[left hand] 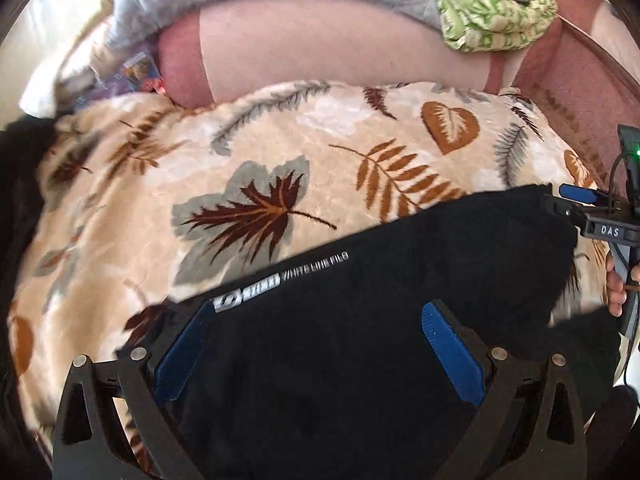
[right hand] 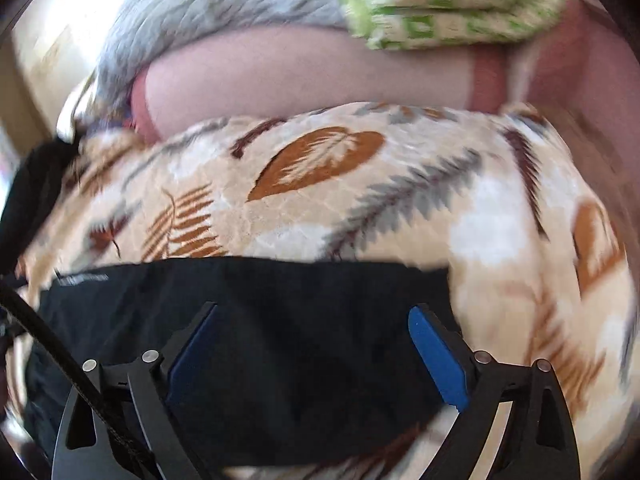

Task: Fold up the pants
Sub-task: 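Close both grippers on the waistband and lift it off the blanket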

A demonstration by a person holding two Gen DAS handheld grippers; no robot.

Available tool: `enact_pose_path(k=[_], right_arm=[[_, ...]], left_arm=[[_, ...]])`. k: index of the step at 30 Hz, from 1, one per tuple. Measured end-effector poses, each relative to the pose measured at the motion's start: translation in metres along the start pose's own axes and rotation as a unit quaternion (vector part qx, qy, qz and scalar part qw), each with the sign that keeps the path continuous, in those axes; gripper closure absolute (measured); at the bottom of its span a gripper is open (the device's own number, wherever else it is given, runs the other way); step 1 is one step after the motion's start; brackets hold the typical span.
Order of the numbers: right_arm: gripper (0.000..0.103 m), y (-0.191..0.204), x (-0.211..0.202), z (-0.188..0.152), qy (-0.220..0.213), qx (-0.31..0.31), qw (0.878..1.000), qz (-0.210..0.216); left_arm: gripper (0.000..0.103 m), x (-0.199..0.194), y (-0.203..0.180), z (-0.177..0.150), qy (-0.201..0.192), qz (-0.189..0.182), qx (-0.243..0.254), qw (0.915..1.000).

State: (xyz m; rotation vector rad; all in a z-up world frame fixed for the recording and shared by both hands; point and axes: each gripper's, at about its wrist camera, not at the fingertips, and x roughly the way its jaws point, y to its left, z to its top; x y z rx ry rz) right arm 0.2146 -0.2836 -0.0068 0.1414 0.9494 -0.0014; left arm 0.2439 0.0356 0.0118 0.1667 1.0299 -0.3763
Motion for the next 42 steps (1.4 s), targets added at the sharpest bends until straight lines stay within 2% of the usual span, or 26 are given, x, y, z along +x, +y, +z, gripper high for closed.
enact_pose_path(k=[3, 8, 13, 17, 18, 22, 24, 25, 26, 27, 28, 29, 30, 31, 35, 38, 42], right_arm=[[0.008, -0.001, 0.018, 0.017, 0.014, -0.034, 0.999, -0.009], [0.008, -0.005, 0.038, 0.037, 0.021, -0.039, 0.999, -0.010], [0.007, 0.004, 0.055, 0.043, 0.039, -0.066, 0.997, 0.004], [0.007, 0.005, 0.067, 0.044, 0.054, -0.085, 0.995, 0.011], [0.007, 0.004, 0.070, 0.044, 0.058, -0.084, 0.995, 0.018], [0.007, -0.002, 0.083, 0.041, 0.089, -0.077, 0.992, 0.052], [0.006, 0.002, 0.085, 0.035, 0.096, -0.086, 0.990, 0.064], [0.007, 0.007, 0.084, 0.031, 0.096, -0.109, 0.988, 0.059], [0.013, 0.012, 0.083, 0.027, 0.098, -0.126, 0.985, 0.058], [0.031, 0.017, 0.081, 0.023, 0.097, -0.143, 0.984, 0.050], [0.042, 0.020, 0.078, 0.020, 0.092, -0.157, 0.982, 0.043], [0.080, 0.022, 0.073, 0.020, 0.093, -0.155, 0.981, 0.065], [0.098, 0.021, 0.070, 0.020, 0.098, -0.144, 0.981, 0.087], [0.098, 0.022, 0.066, 0.020, 0.099, -0.137, 0.981, 0.096], [0.098, 0.035, 0.048, 0.015, 0.074, -0.146, 0.984, 0.075], [0.098, 0.038, 0.025, 0.011, 0.053, -0.139, 0.986, 0.071], [0.098, 0.040, -0.018, -0.006, 0.029, -0.128, 0.988, 0.076]], left_arm=[[0.000, 0.019, 0.009, 0.013, 0.007, -0.007, -0.005, 0.9999], [0.000, 0.040, 0.021, 0.025, 0.010, -0.004, -0.012, 0.9999], [0.000, 0.054, 0.030, 0.024, 0.019, -0.023, -0.023, 0.9993], [0.000, 0.072, 0.030, 0.023, 0.052, -0.054, -0.021, 0.9970], [0.000, 0.077, 0.029, 0.022, 0.062, -0.061, -0.018, 0.9960], [0.000, 0.086, 0.014, 0.020, 0.073, -0.045, 0.040, 0.9955], [0.005, 0.086, 0.005, 0.016, 0.077, -0.036, 0.077, 0.9934], [0.021, 0.083, 0.002, 0.015, 0.074, -0.040, 0.087, 0.9927], [0.048, 0.078, 0.001, 0.014, 0.067, -0.046, 0.093, 0.9924], [0.060, 0.072, 0.003, 0.016, 0.064, -0.059, 0.090, 0.9921], [0.076, 0.068, 0.006, 0.017, 0.066, -0.073, 0.082, 0.9918], [0.084, 0.064, 0.008, 0.016, 0.066, -0.087, 0.072, 0.9914], [0.085, 0.061, 0.008, 0.015, 0.062, -0.087, 0.070, 0.9918], [0.087, 0.057, 0.006, 0.013, 0.057, -0.084, 0.071, 0.9924], [0.090, 0.034, -0.005, 0.003, 0.031, -0.066, 0.067, 0.9951], [0.090, 0.002, -0.009, -0.006, -0.001, -0.046, 0.055, 0.9974], [0.090, -0.047, -0.013, -0.027, -0.043, -0.045, 0.033, 0.9975]])
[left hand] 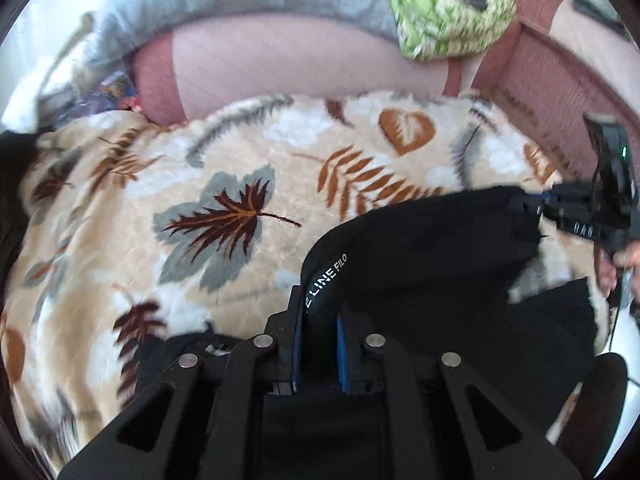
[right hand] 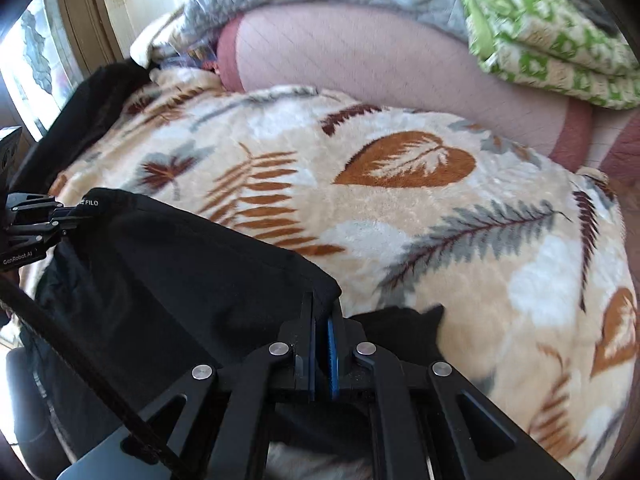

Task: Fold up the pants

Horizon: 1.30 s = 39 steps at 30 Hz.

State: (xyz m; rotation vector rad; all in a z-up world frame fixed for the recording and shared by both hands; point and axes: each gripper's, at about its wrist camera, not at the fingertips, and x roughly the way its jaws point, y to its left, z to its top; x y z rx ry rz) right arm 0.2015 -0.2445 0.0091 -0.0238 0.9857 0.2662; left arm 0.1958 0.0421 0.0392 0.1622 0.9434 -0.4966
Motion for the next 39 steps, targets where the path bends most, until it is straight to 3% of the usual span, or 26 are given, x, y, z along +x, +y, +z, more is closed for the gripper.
enact_pose_path(k=[3, 8, 12, 16, 19, 21, 25, 26, 29, 32, 36, 39], right_arm=[[0.098, 0.016, -0.032, -0.026, -0.005, -0.004, 1.000, 0.010], [0.098, 0.046, -0.070, -0.091, 0.015, -0.011, 0.999, 0.030], [0.098, 0.066, -0.081, -0.143, 0.054, -0.011, 0.998, 0.038], [0.097, 0.070, -0.086, -0.187, 0.093, 0.008, 0.995, 0.042], [0.084, 0.067, -0.096, -0.210, 0.102, 0.021, 0.994, 0.032], [0.078, 0.060, -0.106, -0.222, 0.100, 0.033, 0.994, 0.019], [0.075, 0.033, -0.132, -0.238, 0.072, 0.086, 0.994, -0.001], [0.071, 0.025, -0.137, -0.240, 0.064, 0.099, 0.993, -0.011], [0.067, 0.001, -0.153, -0.245, 0.033, 0.148, 0.988, -0.029], [0.062, -0.014, -0.160, -0.239, 0.003, 0.183, 0.983, -0.022], [0.056, -0.013, -0.146, -0.217, -0.011, 0.198, 0.980, -0.018], [0.056, 0.000, -0.127, -0.200, -0.013, 0.194, 0.981, -0.017]], left_arm=[[0.090, -0.037, -0.016, -0.028, -0.026, 0.015, 0.004, 0.9995], [0.090, -0.074, -0.045, -0.104, -0.041, 0.032, -0.010, 0.9986], [0.087, -0.077, -0.056, -0.164, -0.006, 0.012, -0.058, 0.9983], [0.084, -0.087, -0.064, -0.201, 0.010, -0.006, -0.087, 0.9961], [0.082, -0.104, -0.065, -0.212, 0.003, -0.026, -0.106, 0.9940], [0.075, -0.114, -0.067, -0.214, -0.003, -0.011, -0.104, 0.9945], [0.043, -0.127, -0.063, -0.217, -0.019, 0.027, -0.110, 0.9934], [0.040, -0.130, -0.059, -0.218, -0.023, 0.035, -0.116, 0.9924], [0.040, -0.135, -0.041, -0.223, -0.022, 0.052, -0.146, 0.9876], [0.039, -0.141, -0.016, -0.228, -0.028, 0.042, -0.201, 0.9784], [0.039, -0.150, 0.010, -0.237, -0.039, 0.028, -0.267, 0.9626], [0.039, -0.158, 0.016, -0.240, -0.053, 0.032, -0.285, 0.9564]])
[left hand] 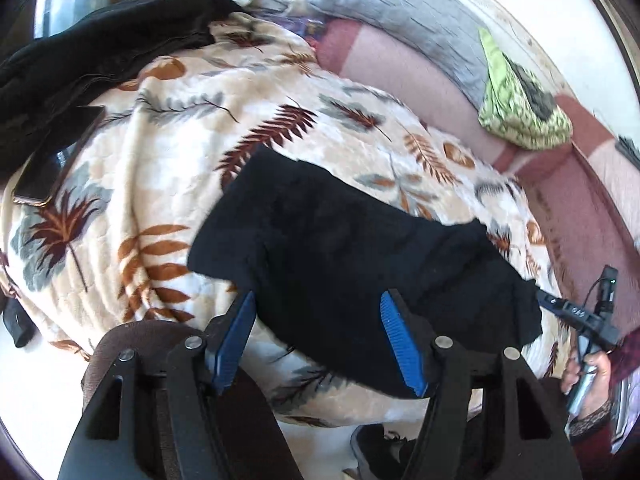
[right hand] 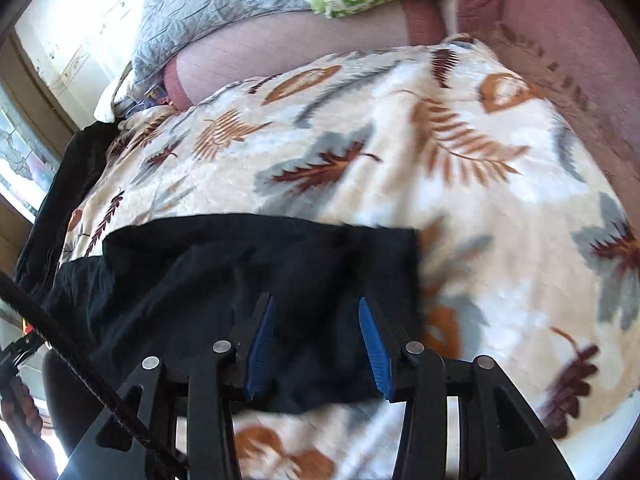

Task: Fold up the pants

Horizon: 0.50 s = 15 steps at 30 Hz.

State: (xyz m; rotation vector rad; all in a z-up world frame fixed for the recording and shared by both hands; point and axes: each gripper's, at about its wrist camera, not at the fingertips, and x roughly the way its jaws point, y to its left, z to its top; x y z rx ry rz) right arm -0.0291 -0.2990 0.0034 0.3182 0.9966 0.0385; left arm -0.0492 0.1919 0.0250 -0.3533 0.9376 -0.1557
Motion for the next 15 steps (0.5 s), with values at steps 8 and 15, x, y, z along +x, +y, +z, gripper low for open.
enact_pose_path(k=[8, 15], right_arm=[[0.031, 0.070, 0.055, 0.003, 0.006, -0.101, 0.986, -0.129], [0.098, 0.040, 0.022, 0.004, -0.021, -0.073, 0.988, -0.133]], left_arm=[[0.039, -0.007, 0.006, 0.003, -0.011, -0.009, -0.015, 0.9998], [0.038, -0.002, 0.014, 0.009, -0.013, -0.018, -0.019, 0.9996]])
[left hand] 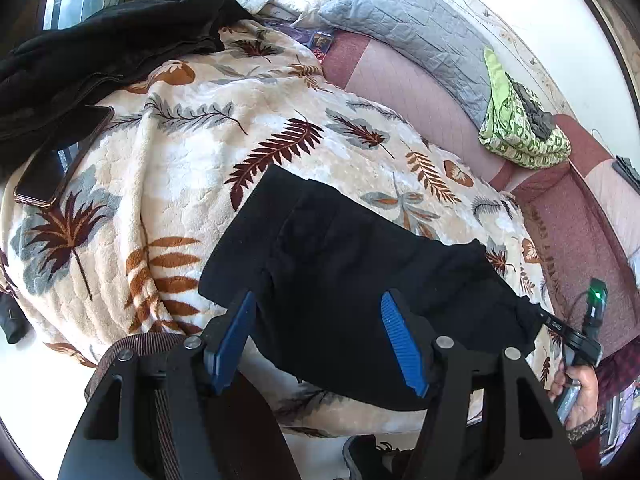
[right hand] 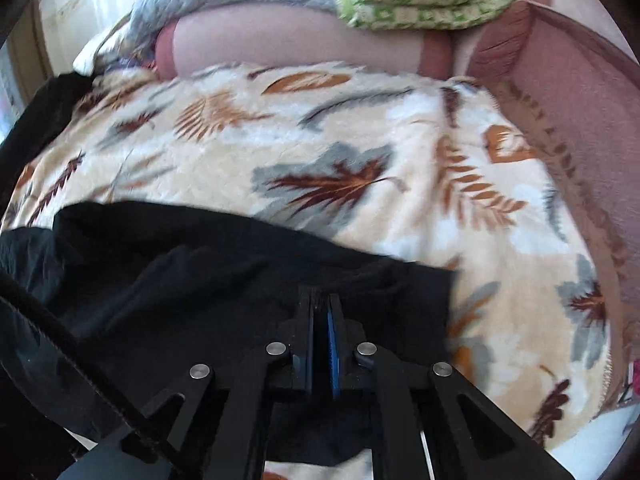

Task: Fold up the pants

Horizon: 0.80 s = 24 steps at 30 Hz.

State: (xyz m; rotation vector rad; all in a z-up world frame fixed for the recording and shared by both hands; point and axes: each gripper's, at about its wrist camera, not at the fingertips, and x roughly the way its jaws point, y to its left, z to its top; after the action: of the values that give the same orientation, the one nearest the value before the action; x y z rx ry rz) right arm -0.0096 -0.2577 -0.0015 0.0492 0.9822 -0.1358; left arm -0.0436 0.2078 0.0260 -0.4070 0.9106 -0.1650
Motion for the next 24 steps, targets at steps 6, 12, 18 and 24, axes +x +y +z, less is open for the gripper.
enact_pose_path(k=[6, 12, 18, 24], right_arm=[[0.093, -0.079, -0.008, -0.018, 0.023, 0.095, 0.994, -0.040], [0.092, -0.116, -0.025, -0.021, 0.016, 0.145, 0.987, -0.069], [0.027, -0.072, -0.034, -0.002, -0.029, 0.081, 0.996, 0.013], [0.101, -0.030, 0.019, 0.004, 0.060, 0.001, 0.998, -0.010]], left_arm=[[0.038, 0.010, 0.004, 0.004, 0.006, -0.007, -0.011, 0.9999], [0.038, 0.013, 0.007, 0.005, 0.006, -0.003, -0.017, 0.9998], [0.038, 0.013, 0.006, 0.003, 0.009, -0.001, -0.012, 0.9999], [0.038, 0.004, 0.008, 0.006, -0.006, 0.008, -0.006, 0.9999]])
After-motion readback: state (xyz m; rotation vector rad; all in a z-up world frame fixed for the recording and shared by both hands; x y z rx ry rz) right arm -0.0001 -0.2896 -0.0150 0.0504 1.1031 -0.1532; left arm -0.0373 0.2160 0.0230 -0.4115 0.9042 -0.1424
